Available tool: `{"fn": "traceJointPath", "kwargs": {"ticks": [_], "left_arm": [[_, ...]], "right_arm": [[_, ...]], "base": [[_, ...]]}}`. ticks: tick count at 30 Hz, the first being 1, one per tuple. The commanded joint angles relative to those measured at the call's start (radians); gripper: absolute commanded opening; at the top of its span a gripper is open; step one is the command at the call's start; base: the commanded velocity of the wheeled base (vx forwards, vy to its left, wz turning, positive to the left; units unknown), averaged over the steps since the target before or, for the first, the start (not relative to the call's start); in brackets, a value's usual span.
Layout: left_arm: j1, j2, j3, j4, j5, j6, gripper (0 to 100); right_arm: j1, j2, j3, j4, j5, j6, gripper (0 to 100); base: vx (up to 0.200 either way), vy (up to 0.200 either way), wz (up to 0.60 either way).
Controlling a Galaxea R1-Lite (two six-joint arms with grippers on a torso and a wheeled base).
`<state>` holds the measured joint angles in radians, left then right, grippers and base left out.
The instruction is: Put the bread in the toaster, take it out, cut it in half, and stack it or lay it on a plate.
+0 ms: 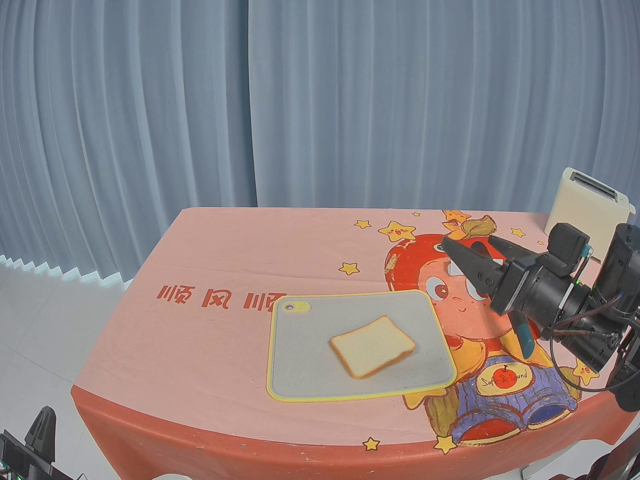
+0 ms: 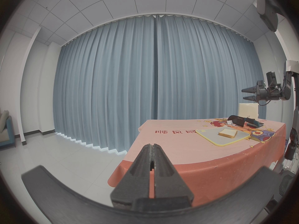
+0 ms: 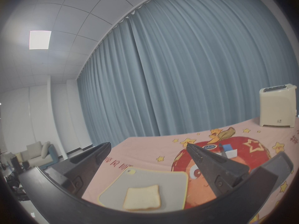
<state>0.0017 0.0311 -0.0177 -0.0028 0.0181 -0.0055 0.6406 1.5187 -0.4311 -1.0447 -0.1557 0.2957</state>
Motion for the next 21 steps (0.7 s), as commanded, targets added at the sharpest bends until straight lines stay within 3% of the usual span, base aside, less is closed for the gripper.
{"fn": "traceJointPath", "kwargs": {"ticks": [1,6,13,21], "left_arm": [[0.000,0.001,0.018,0.000,0.000,-0.001,0],[0.000,0.001,0.018,0.000,0.000,-0.001,0],[0.000,0.001,0.018,0.000,0.000,-0.001,0],[0.000,0.001,0.018,0.000,0.000,-0.001,0]], "right_arm": [[-0.033,0.003,-0.046,0.002,-0.041,-0.015,100],[-0.119,0.014,-0.057,0.002,-0.044,-0.067,100],[-0.179,-0.008,-0.057,0.002,-0.045,-0.124,100],[-0.236,-0.008,-0.052,0.003,-0.044,-0.147,100]], "base": [[0.000,0.000,0.00],[0.000,0.000,0.00],[0.000,0.000,0.00],[0.000,0.000,0.00]]}}
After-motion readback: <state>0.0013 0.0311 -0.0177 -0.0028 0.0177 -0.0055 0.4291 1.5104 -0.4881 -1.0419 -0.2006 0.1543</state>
